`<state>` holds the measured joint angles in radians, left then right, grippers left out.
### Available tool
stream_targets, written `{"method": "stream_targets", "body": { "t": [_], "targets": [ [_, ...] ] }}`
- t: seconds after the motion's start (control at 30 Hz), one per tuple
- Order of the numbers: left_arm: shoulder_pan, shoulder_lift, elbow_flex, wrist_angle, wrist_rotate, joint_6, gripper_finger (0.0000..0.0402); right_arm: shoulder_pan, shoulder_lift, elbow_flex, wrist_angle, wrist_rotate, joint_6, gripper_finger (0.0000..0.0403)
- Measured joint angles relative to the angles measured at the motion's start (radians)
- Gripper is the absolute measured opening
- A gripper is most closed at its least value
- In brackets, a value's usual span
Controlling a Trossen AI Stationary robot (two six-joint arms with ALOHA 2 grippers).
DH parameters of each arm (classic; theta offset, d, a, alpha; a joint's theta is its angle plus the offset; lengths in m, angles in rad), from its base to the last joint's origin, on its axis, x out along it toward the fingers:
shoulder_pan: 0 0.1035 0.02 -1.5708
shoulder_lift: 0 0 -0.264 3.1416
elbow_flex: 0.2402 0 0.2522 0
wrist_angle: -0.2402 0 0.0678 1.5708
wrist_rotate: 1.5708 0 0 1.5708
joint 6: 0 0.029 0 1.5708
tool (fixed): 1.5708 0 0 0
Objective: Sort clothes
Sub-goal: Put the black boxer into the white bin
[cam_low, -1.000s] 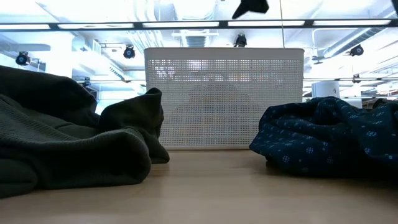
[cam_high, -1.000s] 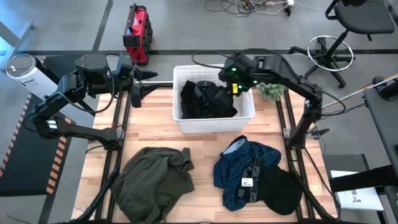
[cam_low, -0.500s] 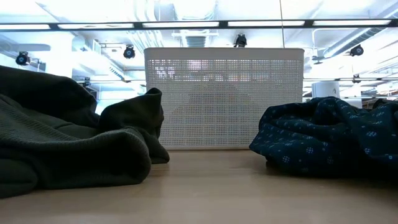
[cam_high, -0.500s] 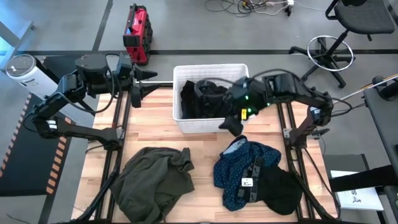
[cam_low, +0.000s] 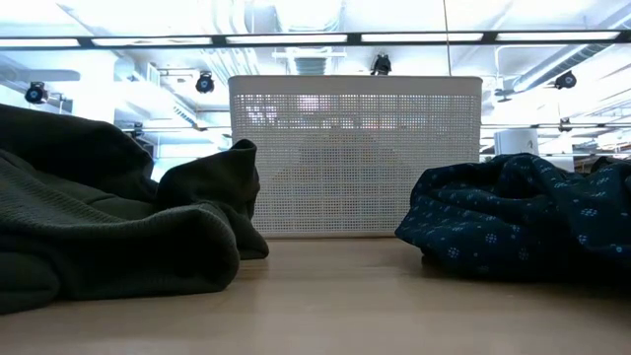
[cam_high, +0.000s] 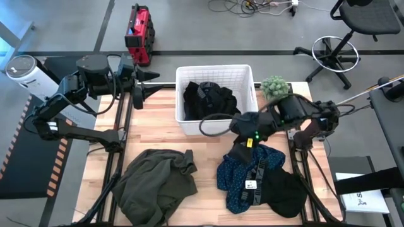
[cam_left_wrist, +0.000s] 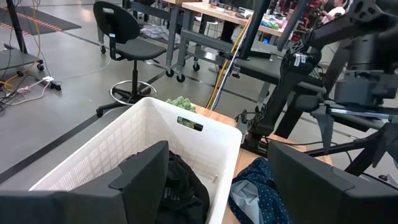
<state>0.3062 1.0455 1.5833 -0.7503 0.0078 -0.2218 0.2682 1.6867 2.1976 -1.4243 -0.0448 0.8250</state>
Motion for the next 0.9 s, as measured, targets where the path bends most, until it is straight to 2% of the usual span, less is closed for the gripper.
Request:
{"method": "stream_targets", "body": {
  "t": [0.17, 0.4, 0.73, 0.9],
  "targets": [
    [0.000, 0.000, 0.000, -0.021, 0.000, 0.000, 0.0262, 0.058, -0.001, -0.042, 0.001, 0.022, 0.057, 0.0283],
    [0.000, 0.000, 0.000, -0.030, 0.000, 0.000, 0.0268, 0.132, 0.000, -0.184, 0.003, -0.006, 0.121, 0.0277],
    [0.000, 0.000, 0.000, -0.030, 0.001, 0.011, 0.0261, 0.215, 0.000, -0.366, 0.157, -0.087, 0.191, 0.0269],
    [0.000, 0.000, 0.000, -0.030, 0.001, 0.011, 0.0264, 0.258, -0.001, -0.442, 0.191, -0.092, 0.252, 0.0257]
  ]
}}
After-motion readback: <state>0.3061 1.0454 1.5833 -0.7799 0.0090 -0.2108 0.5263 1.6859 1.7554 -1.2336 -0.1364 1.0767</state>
